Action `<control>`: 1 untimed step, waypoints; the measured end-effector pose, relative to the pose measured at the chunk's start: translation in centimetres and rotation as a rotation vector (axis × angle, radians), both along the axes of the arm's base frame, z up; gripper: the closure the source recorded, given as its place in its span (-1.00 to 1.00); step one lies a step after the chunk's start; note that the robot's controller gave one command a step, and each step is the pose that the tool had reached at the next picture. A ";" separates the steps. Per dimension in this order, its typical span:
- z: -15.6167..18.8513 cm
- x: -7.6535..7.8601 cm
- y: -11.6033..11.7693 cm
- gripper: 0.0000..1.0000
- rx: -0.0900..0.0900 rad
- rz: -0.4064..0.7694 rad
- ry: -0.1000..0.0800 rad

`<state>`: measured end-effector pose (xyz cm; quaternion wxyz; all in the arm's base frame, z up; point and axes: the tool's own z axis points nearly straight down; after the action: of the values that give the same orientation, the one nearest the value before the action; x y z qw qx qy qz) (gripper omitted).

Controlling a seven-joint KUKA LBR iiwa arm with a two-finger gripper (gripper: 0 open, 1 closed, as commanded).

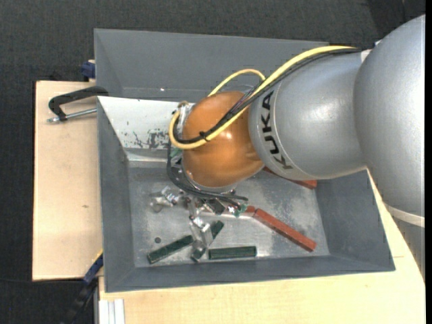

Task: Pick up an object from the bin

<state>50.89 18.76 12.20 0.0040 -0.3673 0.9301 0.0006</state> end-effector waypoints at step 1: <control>-4.9 -1.5 -2.0 1.00 -0.002 0.154 0.002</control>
Offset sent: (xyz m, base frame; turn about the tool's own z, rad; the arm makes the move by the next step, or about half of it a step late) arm 0.0000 0.0000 0.0000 0.0000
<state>49.42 16.78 7.33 0.0028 -0.4375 0.8992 0.0001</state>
